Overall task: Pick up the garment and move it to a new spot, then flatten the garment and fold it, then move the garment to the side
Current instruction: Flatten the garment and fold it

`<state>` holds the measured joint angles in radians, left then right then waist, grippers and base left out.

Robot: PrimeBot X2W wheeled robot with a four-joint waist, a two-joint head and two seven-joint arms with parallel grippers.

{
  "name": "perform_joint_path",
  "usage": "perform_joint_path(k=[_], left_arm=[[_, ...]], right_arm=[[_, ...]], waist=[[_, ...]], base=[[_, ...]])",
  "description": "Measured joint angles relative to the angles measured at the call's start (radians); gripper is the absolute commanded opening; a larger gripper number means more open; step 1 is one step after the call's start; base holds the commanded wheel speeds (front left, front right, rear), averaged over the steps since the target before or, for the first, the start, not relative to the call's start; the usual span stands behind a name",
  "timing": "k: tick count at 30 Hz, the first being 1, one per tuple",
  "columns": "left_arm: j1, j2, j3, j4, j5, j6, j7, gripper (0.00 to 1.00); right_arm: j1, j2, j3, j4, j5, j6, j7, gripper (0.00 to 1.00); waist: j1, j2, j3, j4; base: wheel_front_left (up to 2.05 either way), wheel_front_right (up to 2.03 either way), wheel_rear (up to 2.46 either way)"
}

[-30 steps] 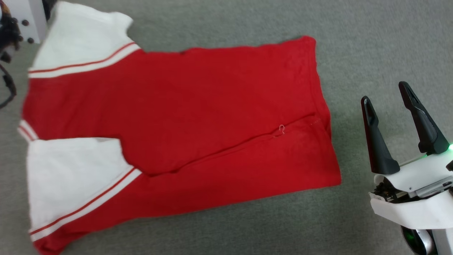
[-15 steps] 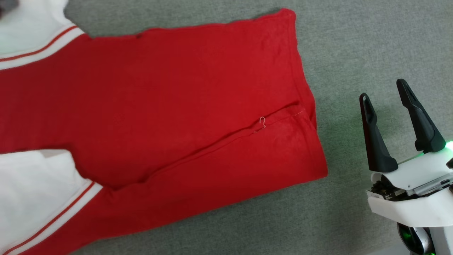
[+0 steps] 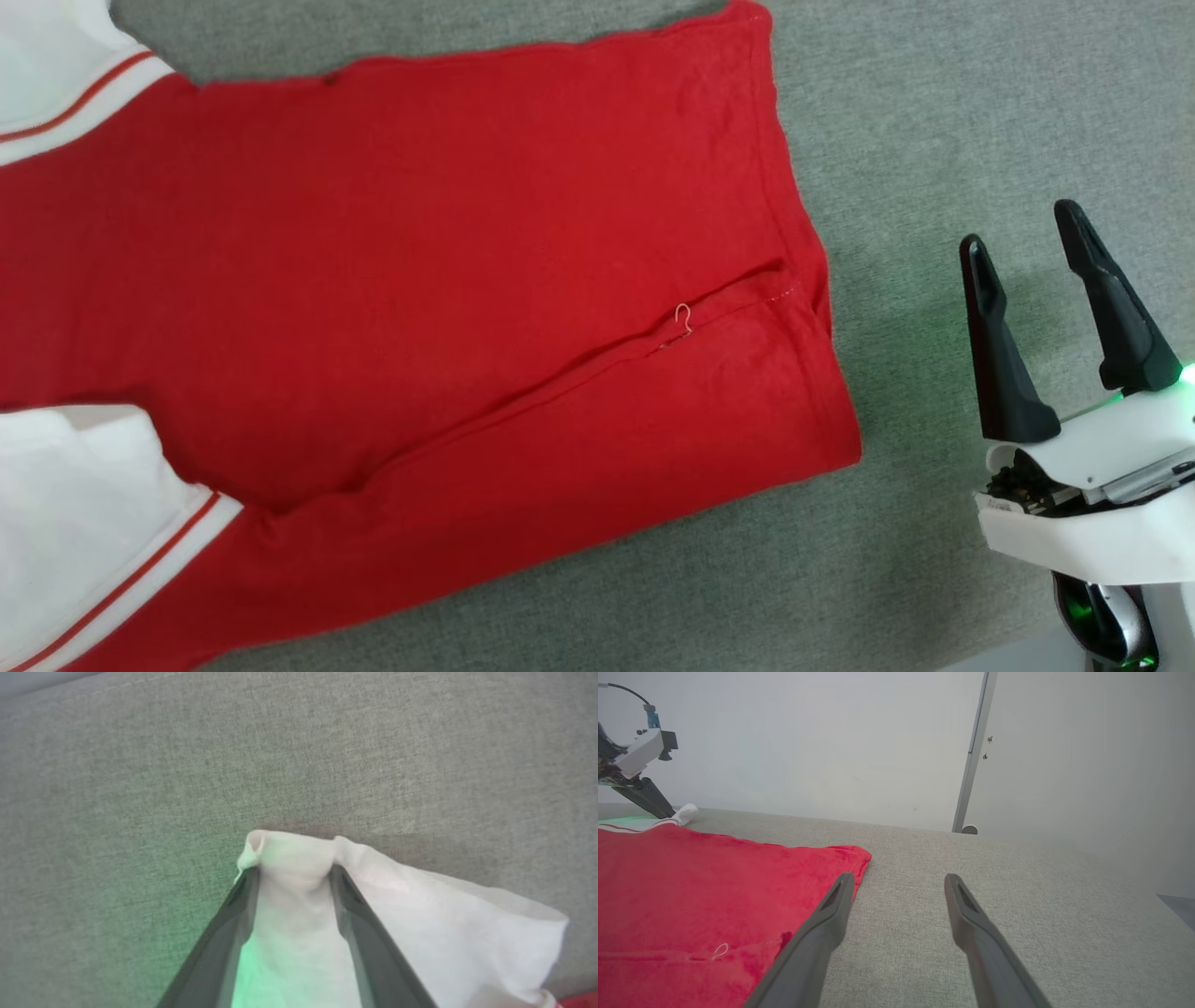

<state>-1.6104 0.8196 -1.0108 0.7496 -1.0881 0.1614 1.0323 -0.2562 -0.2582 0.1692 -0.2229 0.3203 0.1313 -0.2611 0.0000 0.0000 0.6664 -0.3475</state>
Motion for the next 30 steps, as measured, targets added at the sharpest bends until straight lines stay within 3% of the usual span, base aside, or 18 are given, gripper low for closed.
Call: perform_joint_path(k=[8,12,19,30], left_arm=[[0.020,-0.019,0.012,-0.020,-0.013,0.001,-0.040,0.00],[0.034,-0.041,0.015,-0.017,-0.021,-0.005,-0.069,0.00],[0.058,-0.088,0.016,0.005,-0.034,-0.021,-0.098,0.00],[0.038,-0.145,0.020,0.048,-0.039,-0.057,-0.137,0.00]], right_arm=[[-0.047,-0.066,0.050,-0.013,0.092,0.000,0.077,1.00],[-0.121,-0.129,0.066,-0.035,0.161,0.000,0.187,1.00],[-0.321,-0.207,0.084,0.021,0.240,0.000,0.480,1.00],[-0.640,-0.172,0.173,0.312,0.351,0.000,0.851,1.00]], waist=[[0.0000,0.0000,-0.007,0.015],[0.0000,0.0000,-0.022,0.030],[0.0000,0.0000,-0.051,0.066],[0.0000,0.0000,-0.041,0.113]], base=[[0.00,0.00,0.00],[0.00,0.00,0.00],[0.00,0.00,0.00],[0.00,0.00,0.00]])
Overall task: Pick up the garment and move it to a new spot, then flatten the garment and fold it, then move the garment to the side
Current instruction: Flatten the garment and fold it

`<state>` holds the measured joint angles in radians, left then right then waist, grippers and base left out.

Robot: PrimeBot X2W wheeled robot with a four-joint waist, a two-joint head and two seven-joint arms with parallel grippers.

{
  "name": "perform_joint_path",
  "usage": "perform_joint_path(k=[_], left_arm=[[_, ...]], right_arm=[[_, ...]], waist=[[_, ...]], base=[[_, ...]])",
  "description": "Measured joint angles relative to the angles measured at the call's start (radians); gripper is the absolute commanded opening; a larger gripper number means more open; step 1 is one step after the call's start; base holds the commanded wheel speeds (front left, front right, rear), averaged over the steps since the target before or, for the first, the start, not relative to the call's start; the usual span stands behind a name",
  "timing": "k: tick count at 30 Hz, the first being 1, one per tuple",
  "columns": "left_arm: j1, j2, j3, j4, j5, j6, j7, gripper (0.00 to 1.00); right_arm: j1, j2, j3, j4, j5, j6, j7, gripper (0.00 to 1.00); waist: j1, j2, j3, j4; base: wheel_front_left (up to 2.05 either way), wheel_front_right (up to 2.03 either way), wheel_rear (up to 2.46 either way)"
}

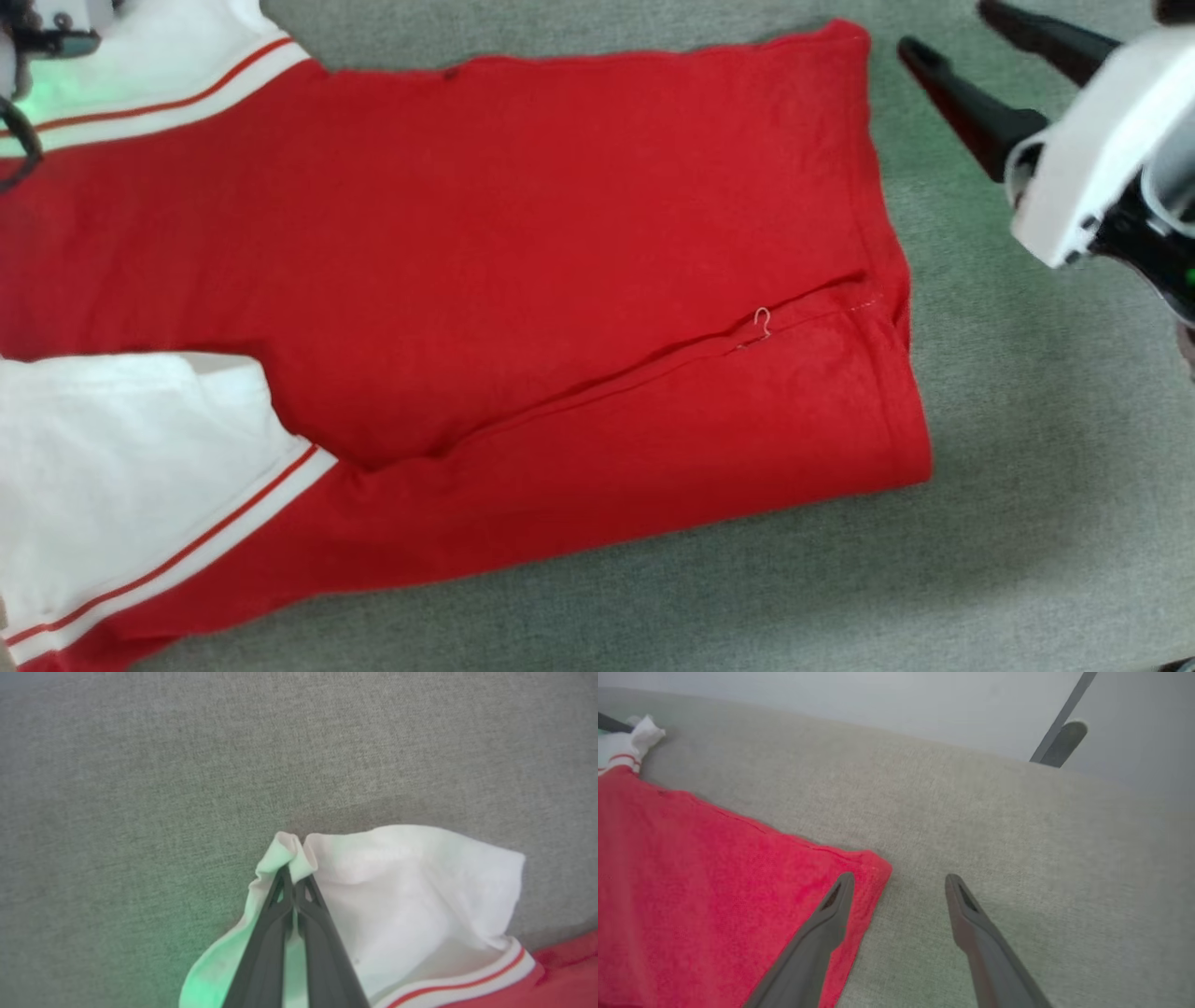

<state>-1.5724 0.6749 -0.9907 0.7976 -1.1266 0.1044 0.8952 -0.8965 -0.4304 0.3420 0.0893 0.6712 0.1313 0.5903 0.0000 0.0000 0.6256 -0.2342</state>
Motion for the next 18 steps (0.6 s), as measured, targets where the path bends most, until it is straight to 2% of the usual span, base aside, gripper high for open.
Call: perform_joint_path(k=[10,11,12,18], left_arm=[[-0.030,-0.039,0.007,0.047,0.000,-0.028,-0.035,0.00],[-0.032,-0.042,0.007,0.053,0.000,-0.033,-0.037,0.00],[-0.034,-0.044,0.007,0.057,0.000,-0.035,-0.038,0.00],[-0.041,-0.063,0.014,0.086,-0.004,-0.048,-0.062,0.00]], right_arm=[[-0.150,0.069,0.065,0.225,0.073,0.000,0.260,1.00],[-0.164,0.070,0.072,0.235,0.077,0.000,0.287,0.27],[-0.176,0.071,0.077,0.243,0.077,0.000,0.306,0.00],[-0.218,0.074,0.084,0.274,0.067,0.000,0.342,0.00]], waist=[[0.0000,0.0000,0.028,0.022],[0.0000,0.0000,0.029,0.023],[0.0000,0.0000,0.030,0.023],[0.0001,0.0000,0.032,0.028]], base=[[0.00,0.00,0.00],[0.00,0.00,0.00],[0.00,0.00,0.00],[0.00,0.00,0.00]])
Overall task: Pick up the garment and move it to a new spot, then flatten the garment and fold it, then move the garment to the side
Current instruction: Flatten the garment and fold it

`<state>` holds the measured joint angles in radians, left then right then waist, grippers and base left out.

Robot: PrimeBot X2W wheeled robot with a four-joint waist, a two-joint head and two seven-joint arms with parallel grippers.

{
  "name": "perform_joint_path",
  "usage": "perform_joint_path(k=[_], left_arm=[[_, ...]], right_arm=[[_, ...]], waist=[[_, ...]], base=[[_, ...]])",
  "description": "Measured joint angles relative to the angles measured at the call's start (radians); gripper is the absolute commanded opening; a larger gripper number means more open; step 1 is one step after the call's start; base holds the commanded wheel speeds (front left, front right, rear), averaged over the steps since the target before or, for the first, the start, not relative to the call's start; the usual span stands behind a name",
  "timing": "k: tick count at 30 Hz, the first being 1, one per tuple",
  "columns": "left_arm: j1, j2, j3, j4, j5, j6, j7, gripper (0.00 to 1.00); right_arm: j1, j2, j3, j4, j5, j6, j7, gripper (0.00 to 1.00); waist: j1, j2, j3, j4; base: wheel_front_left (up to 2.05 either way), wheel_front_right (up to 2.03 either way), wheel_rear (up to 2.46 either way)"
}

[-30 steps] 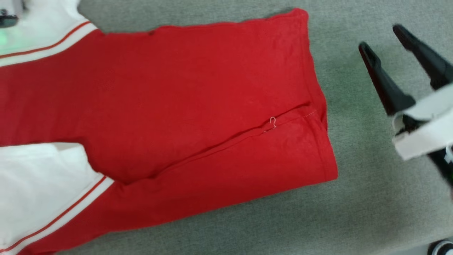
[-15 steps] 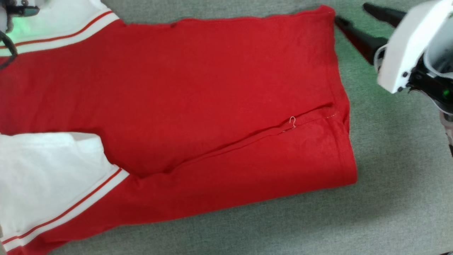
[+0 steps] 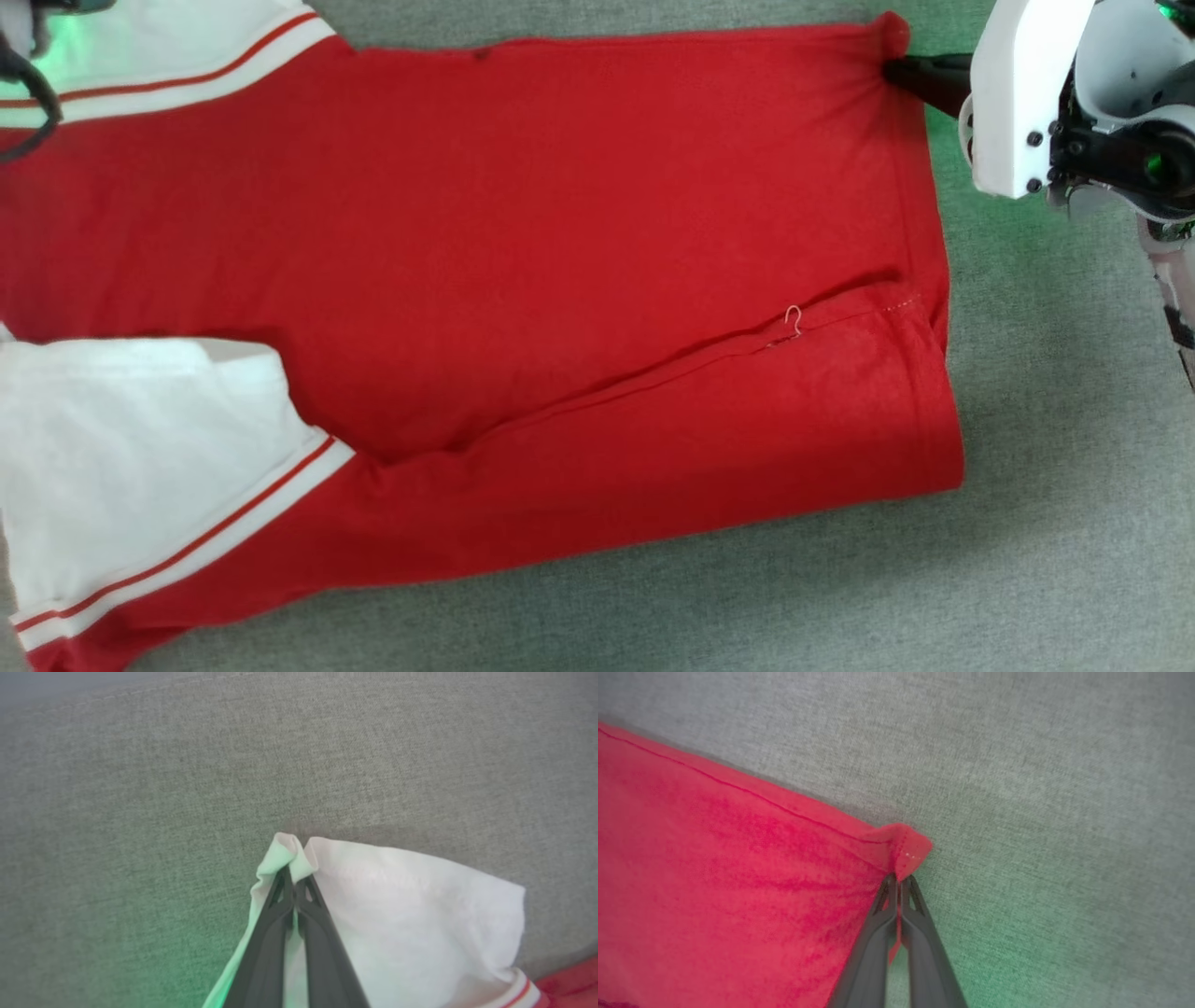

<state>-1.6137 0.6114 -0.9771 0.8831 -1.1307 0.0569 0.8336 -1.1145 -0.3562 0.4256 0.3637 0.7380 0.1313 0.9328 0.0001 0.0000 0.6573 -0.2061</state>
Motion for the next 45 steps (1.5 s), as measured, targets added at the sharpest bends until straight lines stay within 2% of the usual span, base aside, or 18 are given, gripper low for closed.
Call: perform_joint_path(k=[6,11,22,29,37,45], left_arm=[[0.005,-0.024,0.002,0.026,-0.005,-0.023,-0.036,0.00],[0.005,-0.040,0.013,0.034,-0.014,-0.050,-0.078,0.00],[0.033,-0.045,0.028,0.012,-0.039,-0.119,-0.135,0.00],[0.115,-0.008,0.016,-0.069,-0.048,-0.131,-0.137,0.00],[0.285,0.080,0.007,-0.278,-0.087,-0.063,-0.114,0.00],[0.493,0.214,-0.004,-0.595,-0.141,0.092,-0.084,0.00]], right_arm=[[-0.001,-0.009,0.001,0.013,-0.005,0.000,-0.044,0.00],[0.005,-0.045,0.017,-0.004,0.002,0.000,-0.109,0.00],[0.068,-0.181,0.113,-0.090,0.063,0.000,-0.239,0.00],[0.161,-0.282,0.138,-0.164,0.118,0.000,-0.282,0.00],[0.344,-0.359,0.103,-0.249,0.164,0.000,-0.314,0.00],[0.569,-0.380,0.022,-0.320,0.181,0.000,-0.310,0.00]], waist=[[0.0000,0.0000,-0.022,0.018],[0.0000,0.0000,-0.057,0.041],[0.0000,0.0000,-0.164,0.112],[0.0000,0.0000,-0.245,0.160],[0.0000,0.0000,-0.339,0.210],[0.0000,0.0000,-0.409,0.256]], base=[[0.00,0.00,0.00],[0.00,0.00,0.00],[0.00,0.00,0.00],[0.00,0.00,0.00],[0.00,0.00,0.00],[0.00,0.00,0.00]])
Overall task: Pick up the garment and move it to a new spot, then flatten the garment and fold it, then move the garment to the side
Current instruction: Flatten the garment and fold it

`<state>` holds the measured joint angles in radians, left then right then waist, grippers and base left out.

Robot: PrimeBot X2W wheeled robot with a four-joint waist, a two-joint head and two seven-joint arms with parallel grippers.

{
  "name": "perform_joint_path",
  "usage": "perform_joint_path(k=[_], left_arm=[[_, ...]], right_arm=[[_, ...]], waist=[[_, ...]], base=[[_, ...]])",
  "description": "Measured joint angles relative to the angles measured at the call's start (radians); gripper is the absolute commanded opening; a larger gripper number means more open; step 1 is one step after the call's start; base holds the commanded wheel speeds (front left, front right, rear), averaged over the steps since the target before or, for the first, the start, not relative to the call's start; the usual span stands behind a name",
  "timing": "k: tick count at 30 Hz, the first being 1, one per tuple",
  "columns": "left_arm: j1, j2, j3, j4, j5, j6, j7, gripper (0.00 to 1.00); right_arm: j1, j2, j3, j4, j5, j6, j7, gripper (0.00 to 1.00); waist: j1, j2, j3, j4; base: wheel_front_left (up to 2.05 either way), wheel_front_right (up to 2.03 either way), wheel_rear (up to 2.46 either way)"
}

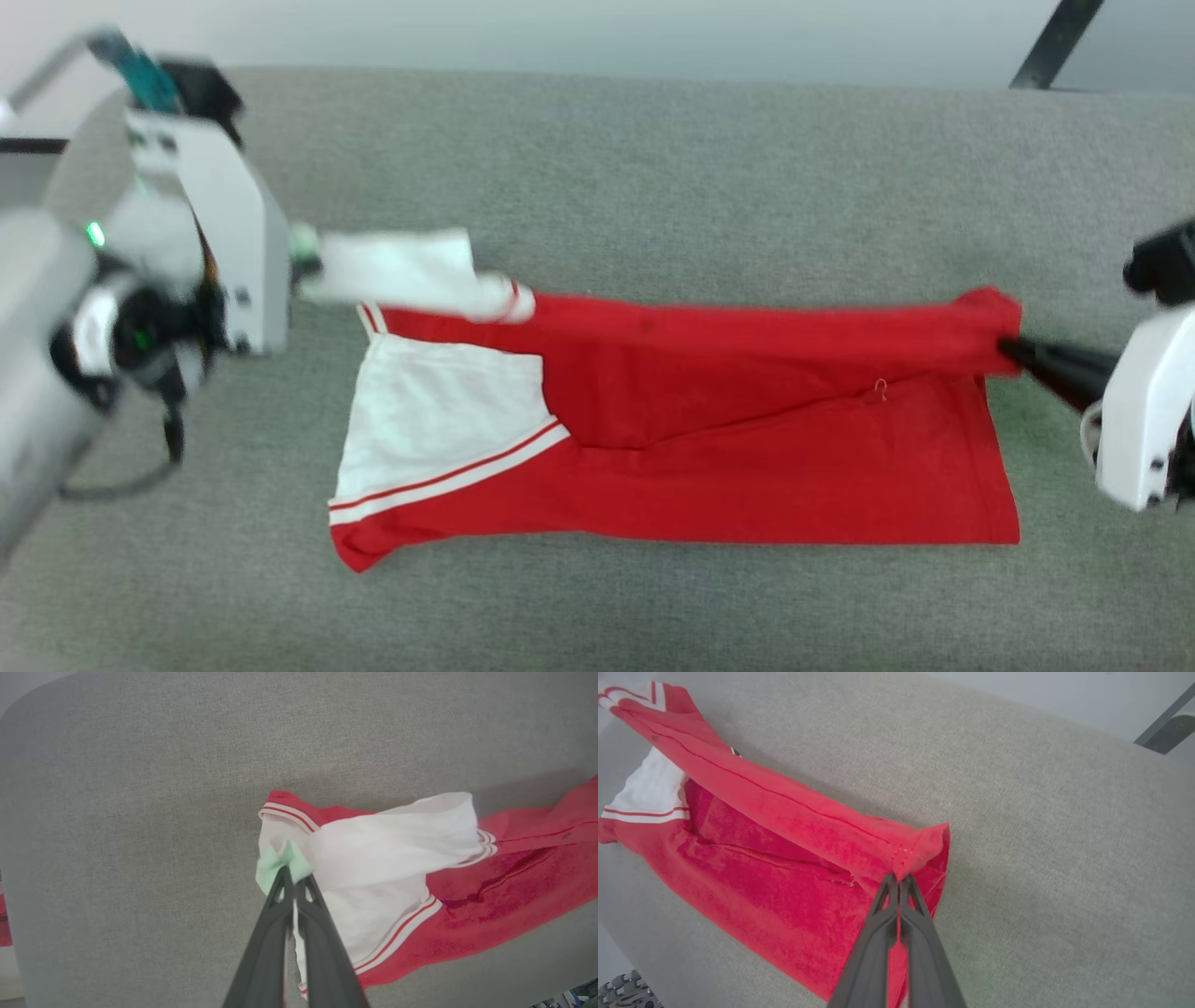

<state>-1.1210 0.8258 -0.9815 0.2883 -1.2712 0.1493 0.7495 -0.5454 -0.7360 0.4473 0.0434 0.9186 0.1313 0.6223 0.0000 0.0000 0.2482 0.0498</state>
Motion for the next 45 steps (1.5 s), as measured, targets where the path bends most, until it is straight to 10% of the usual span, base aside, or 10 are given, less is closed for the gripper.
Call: perform_joint_path(k=[11,13,14,16,17,18,35,45], left_arm=[[0.211,0.063,-0.037,-0.231,-0.080,0.135,0.012,0.00],[0.225,0.055,-0.041,-0.230,-0.084,0.138,0.001,0.21],[0.231,0.048,-0.040,-0.226,-0.092,0.141,-0.002,0.25],[0.243,0.039,-0.048,-0.217,-0.093,0.140,-0.002,0.56],[0.248,0.037,-0.050,-0.211,-0.093,0.140,-0.002,0.89],[0.251,0.037,-0.050,-0.204,-0.095,0.140,-0.001,1.00],[0.308,0.067,-0.051,-0.234,-0.090,0.147,-0.058,1.00],[0.439,0.097,0.016,-0.314,-0.046,0.134,-0.368,1.00]], right_arm=[[0.160,0.086,-0.101,-0.034,-0.052,0.000,0.055,0.00],[0.171,0.104,-0.108,-0.033,-0.061,0.000,0.065,0.00],[0.174,0.113,-0.111,-0.031,-0.069,0.000,0.069,0.20],[0.177,0.125,-0.116,-0.028,-0.085,0.000,0.075,1.00],[0.178,0.129,-0.118,-0.026,-0.092,0.000,0.080,1.00],[0.180,0.132,-0.119,-0.023,-0.095,0.000,0.085,1.00],[0.277,0.171,-0.223,-0.122,-0.140,0.000,0.141,1.00],[0.358,0.202,-0.248,-0.220,-0.266,0.000,-0.117,1.00]], waist=[[0.0000,0.0000,-0.022,0.004],[0.0000,0.0000,-0.022,0.002],[0.0000,0.0000,-0.024,0.001],[0.0000,0.0000,-0.027,-0.002],[0.0000,0.0000,-0.030,-0.003],[0.0000,0.0000,-0.033,-0.004],[0.0000,0.0000,-0.142,0.001],[0.0000,0.0000,-0.216,0.001]], base=[[0.00,0.00,0.00],[0.00,0.00,0.00],[0.00,0.00,0.00],[0.00,0.00,0.00],[0.00,0.00,0.00],[0.00,0.00,0.00],[0.00,0.00,0.00],[0.00,0.00,0.00]])
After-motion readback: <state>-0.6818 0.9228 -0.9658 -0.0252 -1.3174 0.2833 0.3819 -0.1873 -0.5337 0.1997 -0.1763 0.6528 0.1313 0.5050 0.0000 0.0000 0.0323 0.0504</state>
